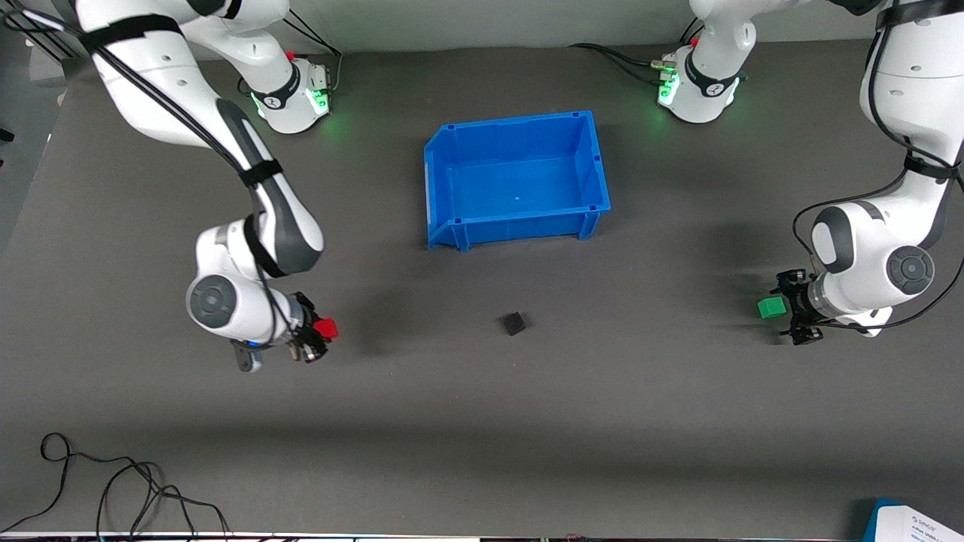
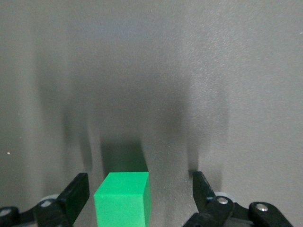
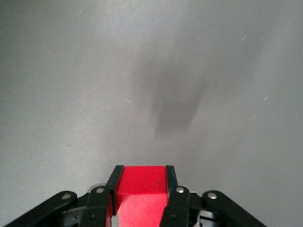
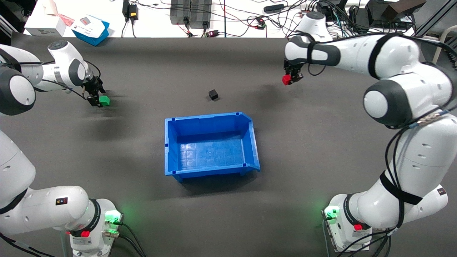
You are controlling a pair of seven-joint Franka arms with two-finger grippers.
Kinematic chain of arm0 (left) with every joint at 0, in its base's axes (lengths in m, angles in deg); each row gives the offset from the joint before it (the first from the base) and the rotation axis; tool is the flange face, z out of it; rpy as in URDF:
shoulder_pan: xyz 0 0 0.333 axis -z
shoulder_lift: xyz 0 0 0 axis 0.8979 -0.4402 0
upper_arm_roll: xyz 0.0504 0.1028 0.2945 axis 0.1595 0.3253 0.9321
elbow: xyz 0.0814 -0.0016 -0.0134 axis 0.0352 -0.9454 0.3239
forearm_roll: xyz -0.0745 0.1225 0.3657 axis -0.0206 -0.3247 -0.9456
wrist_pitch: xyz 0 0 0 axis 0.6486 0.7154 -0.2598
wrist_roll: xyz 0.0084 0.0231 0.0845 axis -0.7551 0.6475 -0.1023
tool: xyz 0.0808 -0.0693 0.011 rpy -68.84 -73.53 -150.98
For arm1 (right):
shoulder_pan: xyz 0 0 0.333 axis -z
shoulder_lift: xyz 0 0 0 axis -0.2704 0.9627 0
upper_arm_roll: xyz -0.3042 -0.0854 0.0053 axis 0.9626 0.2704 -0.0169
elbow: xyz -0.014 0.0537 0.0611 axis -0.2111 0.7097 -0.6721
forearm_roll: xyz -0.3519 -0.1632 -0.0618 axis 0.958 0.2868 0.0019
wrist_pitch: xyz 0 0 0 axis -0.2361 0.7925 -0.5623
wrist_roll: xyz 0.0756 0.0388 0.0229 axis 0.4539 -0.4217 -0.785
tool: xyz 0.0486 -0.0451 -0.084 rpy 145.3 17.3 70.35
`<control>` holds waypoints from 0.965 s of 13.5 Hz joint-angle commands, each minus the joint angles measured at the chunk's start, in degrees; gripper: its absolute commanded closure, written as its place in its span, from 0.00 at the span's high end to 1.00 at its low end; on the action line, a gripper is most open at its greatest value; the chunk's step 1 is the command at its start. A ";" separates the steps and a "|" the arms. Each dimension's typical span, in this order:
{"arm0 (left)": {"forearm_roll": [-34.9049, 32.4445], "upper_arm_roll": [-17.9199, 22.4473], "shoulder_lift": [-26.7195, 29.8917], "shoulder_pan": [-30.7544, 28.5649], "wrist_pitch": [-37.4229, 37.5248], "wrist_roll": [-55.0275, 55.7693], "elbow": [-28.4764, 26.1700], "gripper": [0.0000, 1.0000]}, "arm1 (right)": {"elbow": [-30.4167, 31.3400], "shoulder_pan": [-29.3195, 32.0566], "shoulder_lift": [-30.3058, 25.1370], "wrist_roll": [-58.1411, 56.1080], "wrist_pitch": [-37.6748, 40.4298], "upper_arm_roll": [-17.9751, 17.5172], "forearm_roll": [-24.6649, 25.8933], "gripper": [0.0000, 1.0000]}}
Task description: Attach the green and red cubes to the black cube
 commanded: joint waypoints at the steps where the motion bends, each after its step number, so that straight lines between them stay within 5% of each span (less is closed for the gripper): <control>1: -1.38 0.37 -0.14 0.95 0.53 1.75 0.68 0.66 | -8.50 -4.77 5.81 6.14 1.37 0.37 -0.67 0.19; 5: -1.56 0.37 -0.41 1.48 0.62 2.10 0.68 0.04 | -15.87 -5.40 10.81 10.98 1.20 0.29 -6.35 0.19; 13: -2.09 0.11 0.30 6.22 5.26 7.63 4.70 0.00 | -29.77 -8.31 19.87 17.23 0.58 0.28 -9.90 0.19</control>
